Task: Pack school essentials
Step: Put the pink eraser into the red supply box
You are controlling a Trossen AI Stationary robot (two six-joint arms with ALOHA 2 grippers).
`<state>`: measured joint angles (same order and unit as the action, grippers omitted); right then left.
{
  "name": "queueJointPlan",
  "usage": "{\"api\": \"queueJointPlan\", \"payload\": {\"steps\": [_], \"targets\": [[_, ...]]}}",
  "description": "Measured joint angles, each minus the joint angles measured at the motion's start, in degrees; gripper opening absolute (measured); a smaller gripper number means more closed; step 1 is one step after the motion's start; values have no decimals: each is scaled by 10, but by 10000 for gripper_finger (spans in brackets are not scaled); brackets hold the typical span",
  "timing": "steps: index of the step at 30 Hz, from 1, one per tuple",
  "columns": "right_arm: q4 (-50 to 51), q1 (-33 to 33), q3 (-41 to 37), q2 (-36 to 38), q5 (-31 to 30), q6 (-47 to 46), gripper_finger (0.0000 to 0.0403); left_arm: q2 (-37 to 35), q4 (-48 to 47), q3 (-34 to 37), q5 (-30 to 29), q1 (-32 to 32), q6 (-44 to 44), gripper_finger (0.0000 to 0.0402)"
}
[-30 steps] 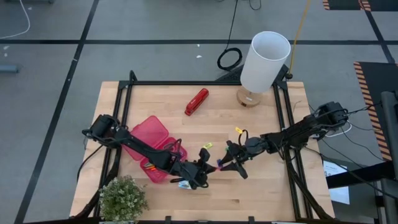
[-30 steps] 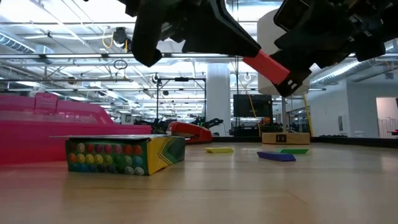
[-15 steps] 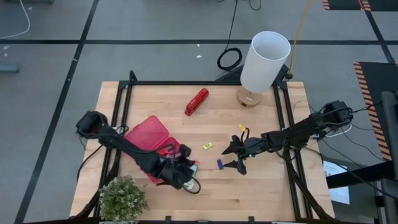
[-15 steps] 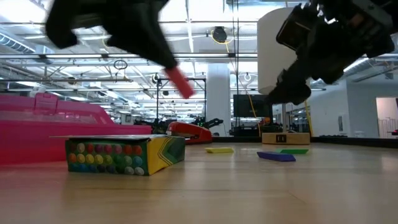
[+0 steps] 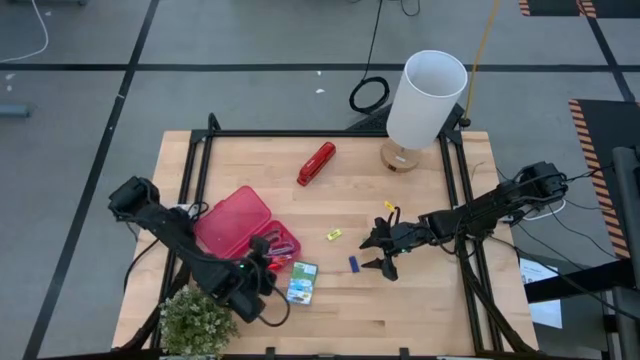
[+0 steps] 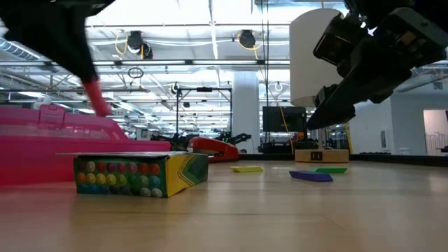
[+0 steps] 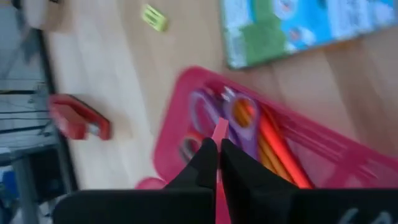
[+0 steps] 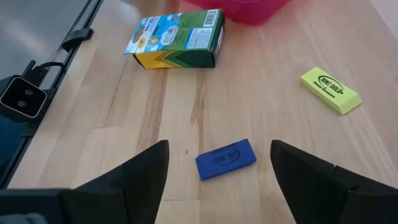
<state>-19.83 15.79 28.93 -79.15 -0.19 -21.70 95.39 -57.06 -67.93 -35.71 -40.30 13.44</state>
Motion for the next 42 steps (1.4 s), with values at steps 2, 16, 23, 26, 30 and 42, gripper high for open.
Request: {"api": "queueJointPlan", "payload": {"steps": [2, 16, 23, 26, 30, 42], "targets": [[0, 0, 0, 0, 0, 0, 272, 0, 0, 9, 28, -5, 4, 8], [0, 0, 0, 0, 0, 0, 272, 0, 67, 68, 123, -6, -48, 23], [0, 0, 0, 0, 0, 1, 272, 0, 67, 69, 134, -5, -76, 60], [0, 0, 0, 0, 2, 1, 272, 0, 66, 69, 135, -3, -76, 100], [0, 0, 0, 0, 2, 1, 272, 0, 66, 69, 165, 7, -75, 152], [0, 0, 0, 0, 2, 1, 272, 0, 65, 69, 294, 44, -75, 171]]}}
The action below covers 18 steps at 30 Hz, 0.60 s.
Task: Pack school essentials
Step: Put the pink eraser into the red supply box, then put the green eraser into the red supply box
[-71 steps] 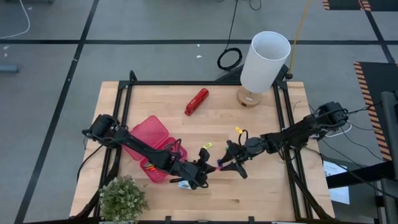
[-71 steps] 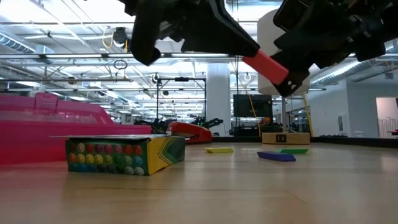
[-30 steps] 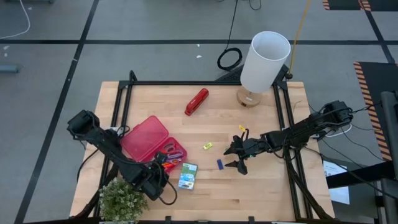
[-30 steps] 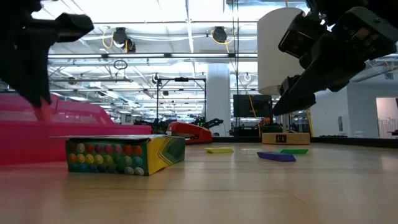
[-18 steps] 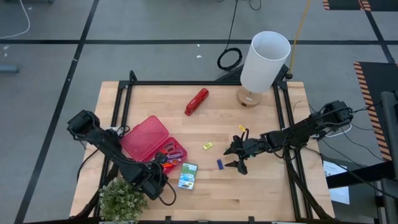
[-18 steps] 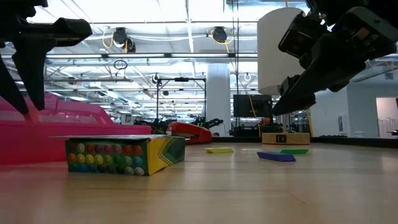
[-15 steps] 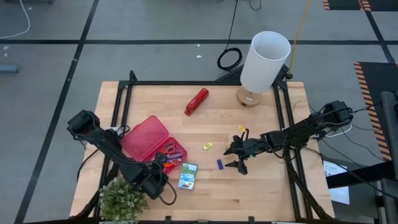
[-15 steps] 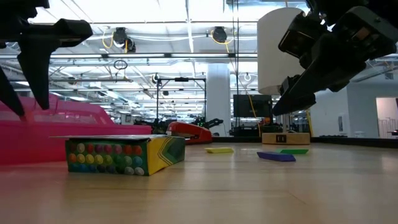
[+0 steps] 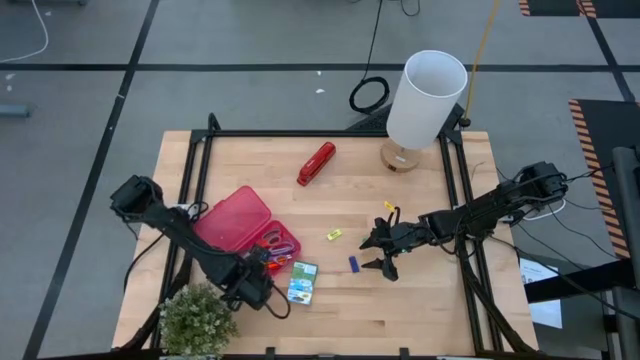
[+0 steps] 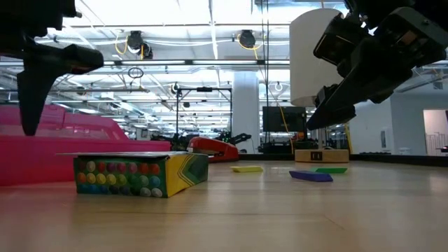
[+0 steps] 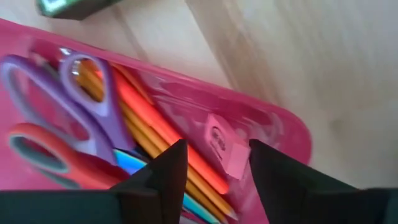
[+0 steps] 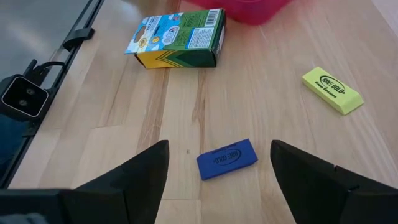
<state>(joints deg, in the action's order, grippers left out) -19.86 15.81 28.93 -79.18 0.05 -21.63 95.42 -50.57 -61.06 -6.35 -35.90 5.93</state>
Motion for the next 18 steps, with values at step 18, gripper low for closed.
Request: {"api": "queueJointPlan", "payload": {"steps": [18], "targets": [[-7, 0, 0, 0, -18, -17, 272, -110, 0, -3, 94, 74, -24, 116]]}}
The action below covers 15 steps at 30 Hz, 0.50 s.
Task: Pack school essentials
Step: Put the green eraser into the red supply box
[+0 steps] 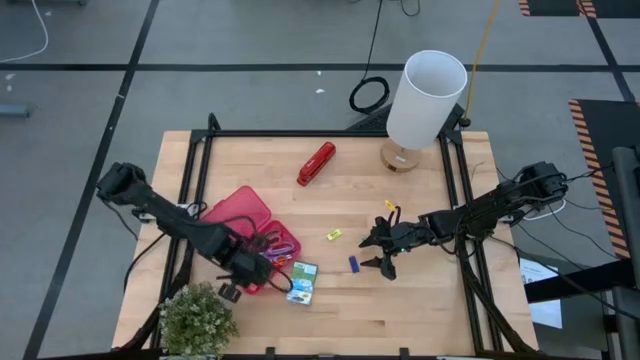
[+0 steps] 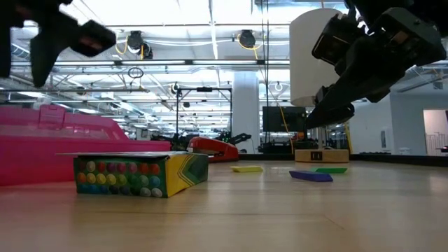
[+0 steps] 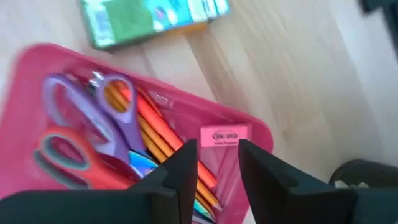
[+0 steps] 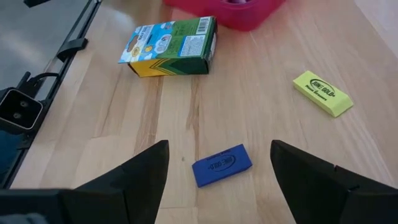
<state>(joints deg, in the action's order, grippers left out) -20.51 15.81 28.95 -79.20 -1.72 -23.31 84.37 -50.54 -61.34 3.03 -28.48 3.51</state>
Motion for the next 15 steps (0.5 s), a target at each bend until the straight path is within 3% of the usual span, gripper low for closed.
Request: {"api": "queueJointPlan", "payload": {"steps": [6, 10, 15], "targets": [[-1, 0, 0, 0, -24, 0, 272, -44, 14, 0, -57, 18, 38, 104], [6, 0, 0, 0, -62, 0, 272, -52, 57, 0, -151, 22, 67, 99], [62, 0, 0, 0, -89, 24, 272, -49, 143, 0, -249, 23, 42, 97]]}}
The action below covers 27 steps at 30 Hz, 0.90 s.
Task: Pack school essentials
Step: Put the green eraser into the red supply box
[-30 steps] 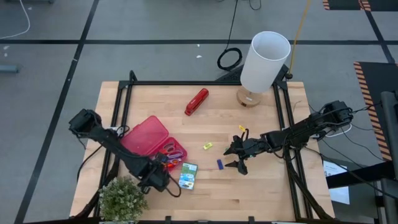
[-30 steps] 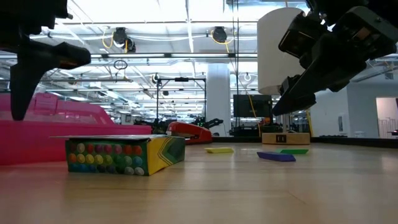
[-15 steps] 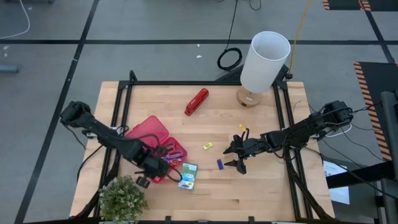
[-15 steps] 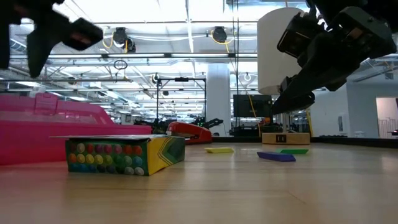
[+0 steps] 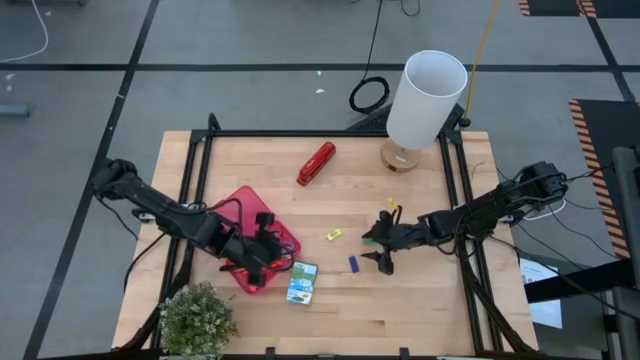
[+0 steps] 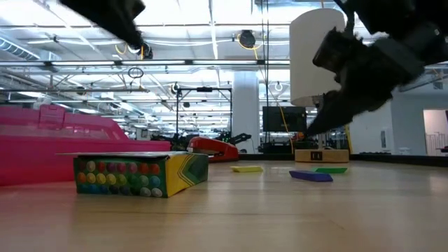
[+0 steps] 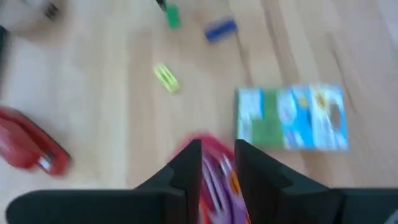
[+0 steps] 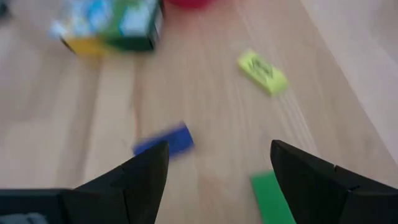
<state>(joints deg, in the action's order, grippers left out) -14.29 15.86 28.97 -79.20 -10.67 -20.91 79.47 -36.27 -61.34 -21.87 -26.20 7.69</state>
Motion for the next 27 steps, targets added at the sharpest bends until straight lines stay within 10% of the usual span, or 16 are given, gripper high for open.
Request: {"api": "queueJointPlan", "payload": {"steps": [11, 27], "targets": [[84, -1, -18, 0, -51, 86, 251, 1, 79, 0, -39, 38, -52, 97], [-179, -37, -159, 0, 5, 102, 166, 1, 223, 72, -15, 52, -78, 97]]}}
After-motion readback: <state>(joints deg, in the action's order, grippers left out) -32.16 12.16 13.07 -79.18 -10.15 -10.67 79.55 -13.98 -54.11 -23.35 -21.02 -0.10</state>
